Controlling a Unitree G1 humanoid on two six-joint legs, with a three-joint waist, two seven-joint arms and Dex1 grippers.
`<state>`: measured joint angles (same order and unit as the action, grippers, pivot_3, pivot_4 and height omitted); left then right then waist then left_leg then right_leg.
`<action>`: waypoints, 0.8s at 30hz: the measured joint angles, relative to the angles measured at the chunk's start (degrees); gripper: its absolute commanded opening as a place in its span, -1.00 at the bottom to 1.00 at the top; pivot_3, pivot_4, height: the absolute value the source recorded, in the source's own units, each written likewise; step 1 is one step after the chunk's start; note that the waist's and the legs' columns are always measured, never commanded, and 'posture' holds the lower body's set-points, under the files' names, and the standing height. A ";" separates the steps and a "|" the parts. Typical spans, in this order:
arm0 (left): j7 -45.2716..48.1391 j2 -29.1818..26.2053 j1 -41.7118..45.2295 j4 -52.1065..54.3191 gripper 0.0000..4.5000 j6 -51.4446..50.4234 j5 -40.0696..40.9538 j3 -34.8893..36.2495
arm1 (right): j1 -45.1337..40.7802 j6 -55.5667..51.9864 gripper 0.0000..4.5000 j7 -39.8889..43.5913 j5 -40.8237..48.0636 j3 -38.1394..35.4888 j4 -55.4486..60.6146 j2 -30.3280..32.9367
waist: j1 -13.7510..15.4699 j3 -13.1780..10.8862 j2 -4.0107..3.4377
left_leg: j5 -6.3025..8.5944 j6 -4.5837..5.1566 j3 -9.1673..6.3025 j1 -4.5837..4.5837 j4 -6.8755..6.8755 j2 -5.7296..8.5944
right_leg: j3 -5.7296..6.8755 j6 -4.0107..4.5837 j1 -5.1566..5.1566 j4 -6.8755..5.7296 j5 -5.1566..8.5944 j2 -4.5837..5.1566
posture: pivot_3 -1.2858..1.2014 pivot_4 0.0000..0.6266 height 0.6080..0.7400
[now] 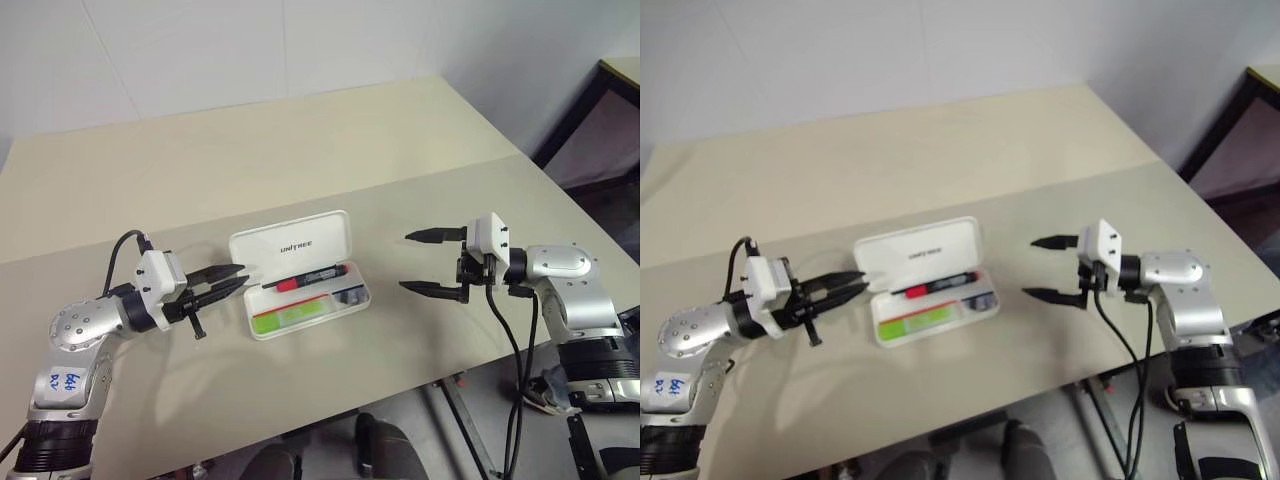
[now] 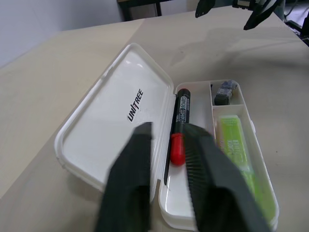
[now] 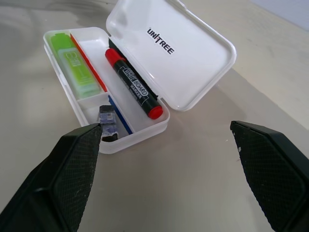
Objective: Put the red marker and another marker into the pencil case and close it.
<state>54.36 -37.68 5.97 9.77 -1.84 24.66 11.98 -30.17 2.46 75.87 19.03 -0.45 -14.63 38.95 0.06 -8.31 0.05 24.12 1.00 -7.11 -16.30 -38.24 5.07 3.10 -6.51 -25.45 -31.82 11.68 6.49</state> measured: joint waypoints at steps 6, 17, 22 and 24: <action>-5.69 3.28 0.92 0.00 -0.98 1.47 -0.44 1.47 | -0.05 1.53 1.00 -0.61 -0.74 0.02 -0.32 -0.02 | 0.38 0.02 0.03 | 0.00 0.00 -0.01 -0.01 -0.03 0.08 | -0.06 -0.01 0.01 0.00 0.00 0.04 | 0.03 -0.52 1.00; -22.91 7.69 6.69 -4.50 -0.98 0.34 -6.09 4.29 | -1.06 7.54 1.00 -0.46 -1.93 0.05 -8.05 -0.95 | 0.49 0.03 0.05 | 0.00 0.00 0.00 0.01 -0.07 0.08 | -0.02 -0.03 0.01 0.00 -0.02 0.00 | 0.03 -0.52 1.00; -26.98 9.04 10.52 -10.26 -0.98 -3.55 -9.74 0.96 | -0.90 9.22 1.00 -0.39 -1.89 0.05 -8.61 -1.15 | 0.85 0.04 0.05 | 0.00 0.00 0.01 0.00 -0.23 0.10 | -0.03 -0.09 0.04 -0.03 -0.05 0.01 | 0.03 -0.52 1.00; -26.25 9.95 11.76 -12.38 -0.98 -5.99 -9.90 -1.29 | -0.54 9.43 1.00 -0.41 -1.84 0.03 -8.37 -1.20 | 1.05 0.04 0.05 | 0.00 0.00 0.01 -0.01 -0.29 0.11 | -0.03 -0.11 0.04 -0.04 -0.06 0.01 | 0.03 -0.52 1.00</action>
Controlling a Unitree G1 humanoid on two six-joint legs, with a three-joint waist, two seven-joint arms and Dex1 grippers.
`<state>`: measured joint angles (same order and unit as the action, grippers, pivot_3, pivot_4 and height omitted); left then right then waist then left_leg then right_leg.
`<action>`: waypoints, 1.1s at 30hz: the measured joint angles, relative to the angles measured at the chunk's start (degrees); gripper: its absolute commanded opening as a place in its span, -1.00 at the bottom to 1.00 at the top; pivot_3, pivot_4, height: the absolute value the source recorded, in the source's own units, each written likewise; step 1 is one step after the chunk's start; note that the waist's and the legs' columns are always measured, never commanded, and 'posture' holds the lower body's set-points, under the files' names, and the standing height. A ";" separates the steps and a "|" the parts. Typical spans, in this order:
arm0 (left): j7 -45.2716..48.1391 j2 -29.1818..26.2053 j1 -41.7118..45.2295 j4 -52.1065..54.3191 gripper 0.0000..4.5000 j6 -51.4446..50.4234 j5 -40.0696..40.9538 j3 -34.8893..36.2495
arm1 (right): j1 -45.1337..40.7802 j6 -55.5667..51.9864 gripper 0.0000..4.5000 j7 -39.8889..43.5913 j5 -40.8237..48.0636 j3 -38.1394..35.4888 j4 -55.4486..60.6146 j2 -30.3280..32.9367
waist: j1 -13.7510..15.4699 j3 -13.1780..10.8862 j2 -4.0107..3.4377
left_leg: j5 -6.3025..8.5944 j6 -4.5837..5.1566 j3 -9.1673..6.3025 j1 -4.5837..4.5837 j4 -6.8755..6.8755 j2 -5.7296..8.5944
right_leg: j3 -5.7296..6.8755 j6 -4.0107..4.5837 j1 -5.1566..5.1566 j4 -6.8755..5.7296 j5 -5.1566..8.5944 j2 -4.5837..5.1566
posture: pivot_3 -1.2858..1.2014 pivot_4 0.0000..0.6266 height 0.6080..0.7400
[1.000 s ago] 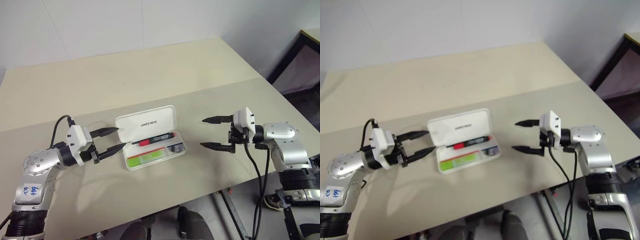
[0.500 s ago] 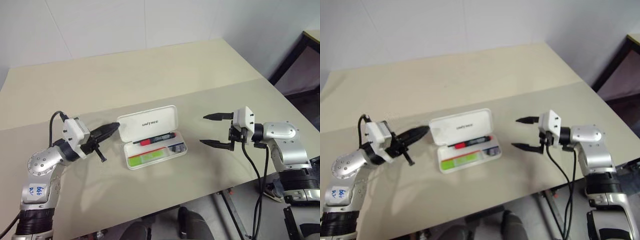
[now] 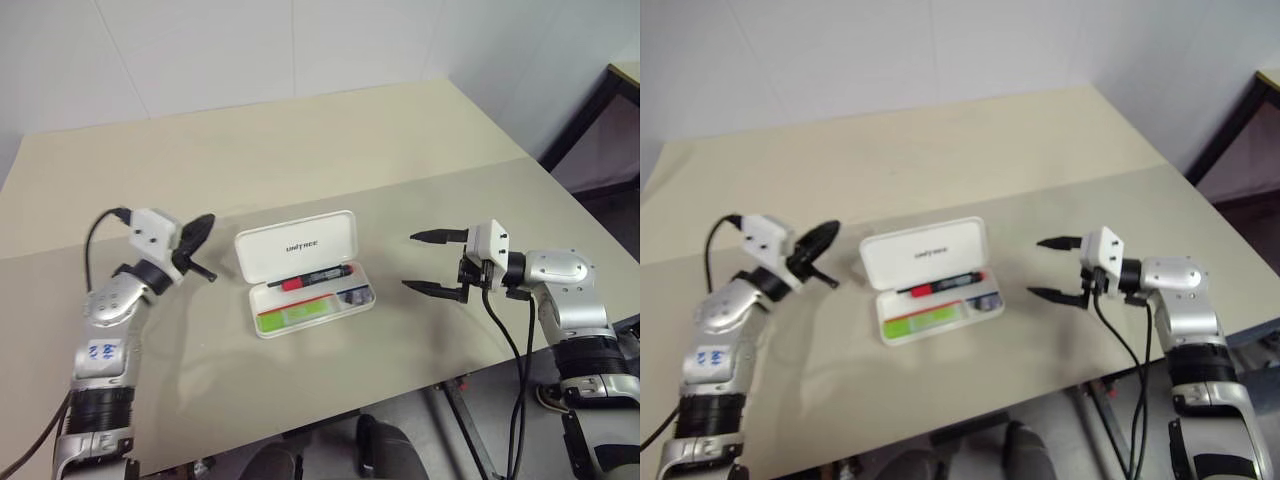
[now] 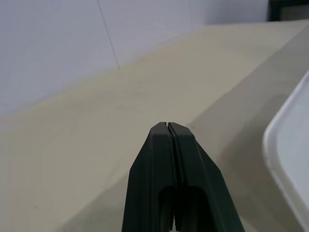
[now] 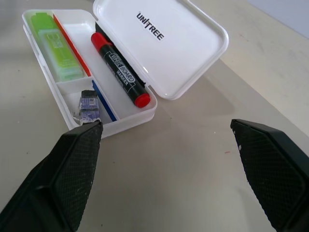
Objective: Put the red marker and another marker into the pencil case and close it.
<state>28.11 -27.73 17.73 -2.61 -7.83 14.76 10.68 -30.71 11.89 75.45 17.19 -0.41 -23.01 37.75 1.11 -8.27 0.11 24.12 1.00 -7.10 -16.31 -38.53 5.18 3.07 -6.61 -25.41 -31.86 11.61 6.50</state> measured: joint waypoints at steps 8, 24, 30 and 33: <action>9.83 0.22 2.22 -1.02 -0.98 -0.60 1.45 -4.70 | 1.15 -1.12 1.00 -1.53 0.40 0.00 3.94 -0.06 | 0.06 0.00 0.00 | 0.00 0.00 -0.03 -0.01 -0.07 0.00 | 0.01 0.00 -0.01 0.01 0.00 0.00 | 0.03 -0.52 1.00; 26.40 -6.68 5.19 0.16 -0.98 9.74 -0.48 -10.18 | 0.10 -4.86 1.00 -3.48 1.29 0.01 6.72 -0.58 | 0.23 0.00 0.00 | 0.00 0.00 -0.06 -0.06 -0.12 0.03 | -0.02 0.05 0.00 0.01 -0.06 0.02 | 0.03 -0.52 1.00; 30.37 -6.93 5.98 1.58 -0.98 8.98 -1.49 -15.31 | -0.08 -6.98 1.00 -5.14 1.26 0.06 8.91 -0.85 | 0.14 0.00 0.00 | 0.01 0.01 -0.07 -0.06 -0.10 0.03 | 0.00 0.05 -0.05 0.02 -0.06 0.00 | 0.03 -0.52 1.00; 31.69 -7.19 5.98 2.20 -0.98 7.54 -1.88 -17.35 | 0.12 -7.77 1.00 -6.34 1.26 0.06 10.67 -0.85 | 0.21 0.00 0.00 | 0.01 0.01 -0.07 -0.07 -0.10 0.05 | 0.00 0.05 -0.05 0.02 -0.07 0.01 | 0.03 -0.52 1.00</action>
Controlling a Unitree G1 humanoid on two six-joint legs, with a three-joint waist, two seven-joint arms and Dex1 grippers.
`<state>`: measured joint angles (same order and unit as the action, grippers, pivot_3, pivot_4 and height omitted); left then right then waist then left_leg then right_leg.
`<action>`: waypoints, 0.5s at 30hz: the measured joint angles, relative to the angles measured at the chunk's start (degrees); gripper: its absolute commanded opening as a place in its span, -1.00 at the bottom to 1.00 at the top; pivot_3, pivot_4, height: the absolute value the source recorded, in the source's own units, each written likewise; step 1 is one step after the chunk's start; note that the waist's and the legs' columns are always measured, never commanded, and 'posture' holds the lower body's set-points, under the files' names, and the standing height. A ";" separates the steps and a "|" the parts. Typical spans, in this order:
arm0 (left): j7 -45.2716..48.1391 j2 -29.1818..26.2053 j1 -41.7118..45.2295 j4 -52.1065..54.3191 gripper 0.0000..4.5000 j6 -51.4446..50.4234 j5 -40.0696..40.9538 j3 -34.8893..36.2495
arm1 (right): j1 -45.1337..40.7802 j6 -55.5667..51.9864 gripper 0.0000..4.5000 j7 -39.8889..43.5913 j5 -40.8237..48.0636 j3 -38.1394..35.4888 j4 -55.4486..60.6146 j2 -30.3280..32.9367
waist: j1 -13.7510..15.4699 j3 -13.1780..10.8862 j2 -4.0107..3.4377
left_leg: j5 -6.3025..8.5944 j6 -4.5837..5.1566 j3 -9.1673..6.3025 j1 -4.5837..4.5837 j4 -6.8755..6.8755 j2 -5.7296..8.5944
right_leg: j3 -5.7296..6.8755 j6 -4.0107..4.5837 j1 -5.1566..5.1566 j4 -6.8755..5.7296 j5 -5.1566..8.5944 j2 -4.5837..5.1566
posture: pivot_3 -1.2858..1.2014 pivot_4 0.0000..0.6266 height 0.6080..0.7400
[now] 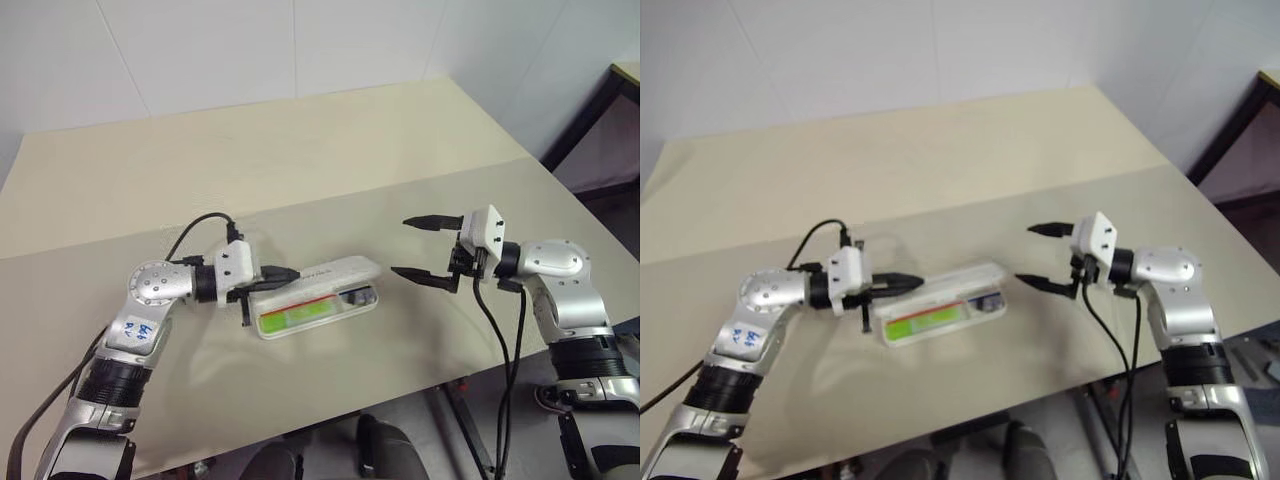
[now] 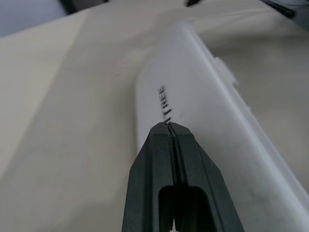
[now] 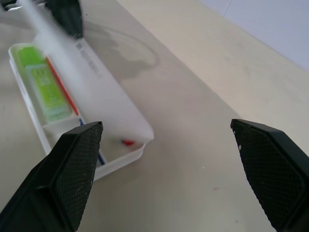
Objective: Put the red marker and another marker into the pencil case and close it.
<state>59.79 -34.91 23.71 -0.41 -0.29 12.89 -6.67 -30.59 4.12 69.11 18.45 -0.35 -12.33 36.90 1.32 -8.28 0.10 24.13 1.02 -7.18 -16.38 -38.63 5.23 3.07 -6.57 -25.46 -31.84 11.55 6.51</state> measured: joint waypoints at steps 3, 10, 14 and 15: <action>1.28 -1.01 0.00 0.46 -0.98 -3.78 -0.30 -1.97 | 0.93 -1.01 1.00 -1.54 0.00 -0.02 2.08 0.01 | 0.02 0.00 0.00 | 0.00 0.01 -0.01 -0.01 -0.01 0.01 | -0.02 0.00 0.00 0.00 0.00 0.00 | 0.03 -0.52 1.00; 0.57 -1.72 2.84 -0.26 -0.98 -7.30 -4.91 -5.30 | 3.32 -1.92 1.00 -4.83 0.15 -1.21 5.61 0.38 | 0.27 0.01 0.02 | 0.01 0.01 -0.05 0.00 -0.04 0.01 | -0.07 -0.05 0.05 0.00 -0.03 -0.02 | 0.03 -0.52 1.00; -0.14 -0.54 5.35 -0.81 -0.98 -9.10 -6.75 -6.84 | 6.67 -1.92 1.00 -6.25 0.73 -2.82 7.89 0.60 | 0.31 0.05 0.08 | 0.00 0.01 -0.05 0.00 -0.09 0.03 | -0.09 -0.06 0.07 0.00 -0.10 -0.02 | 0.03 -0.52 1.00; -0.36 0.11 5.82 -0.87 -0.98 -9.85 -7.08 -7.07 | 7.67 -1.92 1.00 -6.53 0.74 -2.91 8.18 0.60 | 0.29 0.05 0.09 | 0.00 0.01 -0.05 -0.01 -0.10 0.05 | -0.11 -0.06 0.07 0.00 -0.11 0.00 | 0.03 -0.52 1.00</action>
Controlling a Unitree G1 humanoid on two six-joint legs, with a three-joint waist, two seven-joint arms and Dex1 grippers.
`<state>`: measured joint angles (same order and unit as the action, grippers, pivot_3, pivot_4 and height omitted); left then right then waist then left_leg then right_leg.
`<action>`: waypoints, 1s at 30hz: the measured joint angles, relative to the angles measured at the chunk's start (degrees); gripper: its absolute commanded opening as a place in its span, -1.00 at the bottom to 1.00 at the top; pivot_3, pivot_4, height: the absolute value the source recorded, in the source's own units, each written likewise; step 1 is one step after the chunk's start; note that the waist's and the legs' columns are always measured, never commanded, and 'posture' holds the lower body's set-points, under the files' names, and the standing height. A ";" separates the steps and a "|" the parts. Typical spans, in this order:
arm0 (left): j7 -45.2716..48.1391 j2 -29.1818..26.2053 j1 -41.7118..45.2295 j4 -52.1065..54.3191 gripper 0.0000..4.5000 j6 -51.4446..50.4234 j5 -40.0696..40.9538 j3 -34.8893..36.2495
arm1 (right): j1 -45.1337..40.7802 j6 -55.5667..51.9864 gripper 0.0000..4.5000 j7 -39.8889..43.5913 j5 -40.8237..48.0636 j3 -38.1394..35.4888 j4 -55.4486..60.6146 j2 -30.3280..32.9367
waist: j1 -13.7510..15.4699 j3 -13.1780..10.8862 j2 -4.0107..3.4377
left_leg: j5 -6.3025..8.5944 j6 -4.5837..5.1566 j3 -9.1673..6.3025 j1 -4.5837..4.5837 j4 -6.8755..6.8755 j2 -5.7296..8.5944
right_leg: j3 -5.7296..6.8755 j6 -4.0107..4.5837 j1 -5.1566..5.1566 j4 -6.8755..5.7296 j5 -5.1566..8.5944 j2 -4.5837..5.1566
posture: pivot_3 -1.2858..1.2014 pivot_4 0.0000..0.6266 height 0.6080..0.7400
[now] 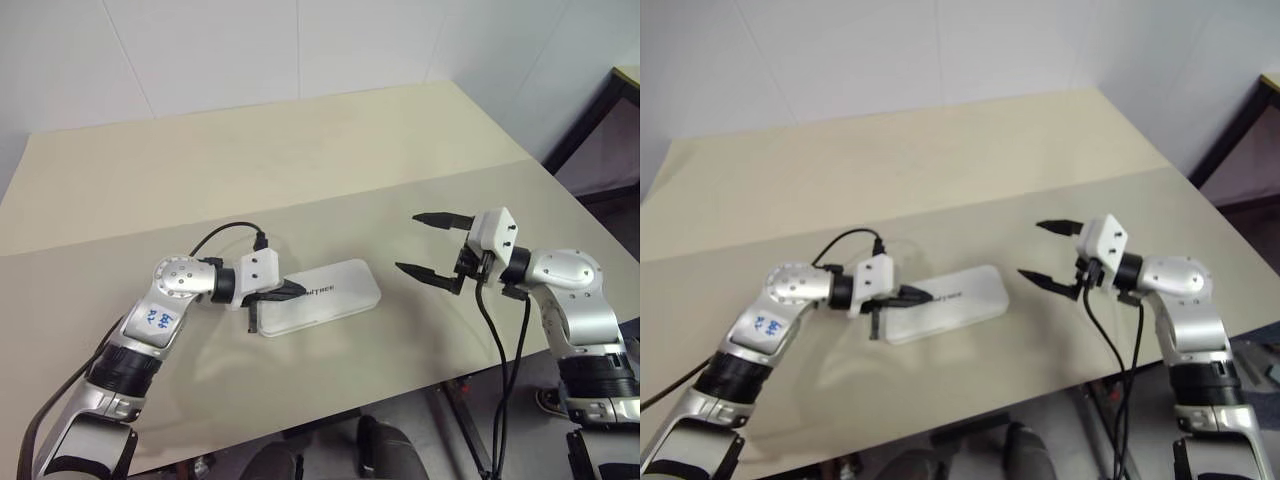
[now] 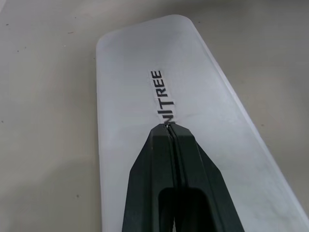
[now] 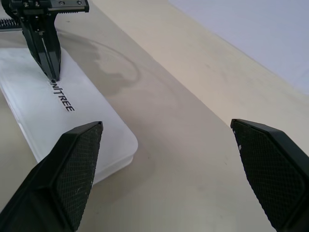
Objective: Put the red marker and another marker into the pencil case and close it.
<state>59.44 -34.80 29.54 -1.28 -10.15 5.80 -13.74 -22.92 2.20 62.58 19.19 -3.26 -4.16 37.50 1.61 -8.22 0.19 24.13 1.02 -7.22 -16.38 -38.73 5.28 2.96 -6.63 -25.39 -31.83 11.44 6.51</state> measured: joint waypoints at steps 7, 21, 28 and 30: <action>-0.34 3.16 1.29 0.65 -0.98 -5.60 0.32 -0.79 | 3.16 0.46 1.00 -1.44 0.37 -1.66 0.79 -0.04 | -0.20 0.00 0.00 | 0.00 0.00 0.01 0.00 0.00 -0.04 | 0.01 -0.02 -0.01 0.03 -0.02 -0.05 | 0.03 -0.52 1.00; -3.03 2.22 -3.82 3.28 -0.98 -7.27 9.01 12.26 | 3.22 5.42 1.00 0.65 0.33 -1.56 -5.02 -0.11 | -0.34 -0.01 -0.02 | 0.00 0.00 0.01 0.01 0.04 -0.07 | 0.02 -0.01 -0.03 0.08 -0.02 -0.06 | 0.03 -0.52 1.00; -1.04 -0.38 -10.07 5.38 -0.81 -2.84 13.86 20.05 | 1.02 5.05 1.00 0.62 0.09 -0.57 -5.39 -1.58 | -0.41 -0.02 -0.04 | 0.00 0.00 0.02 0.01 0.06 -0.07 | 0.03 -0.01 -0.04 0.08 -0.02 -0.05 | 0.03 -0.52 1.00; 0.28 -1.06 -11.93 5.44 -0.58 -1.31 15.36 21.83 | 0.94 4.02 1.00 0.18 0.09 0.04 -4.46 -1.79 | -0.36 -0.03 -0.05 | 0.00 0.00 0.01 0.02 0.08 -0.08 | 0.04 -0.01 -0.04 0.08 -0.02 -0.06 | 0.03 -0.52 1.00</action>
<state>59.72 -35.86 17.61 4.16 -11.46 21.16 8.09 -21.99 6.22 62.76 19.28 -3.22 -8.62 35.71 1.25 -8.25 0.14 24.13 1.02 -7.21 -16.37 -38.65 5.20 2.99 -6.64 -25.43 -31.75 11.43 6.45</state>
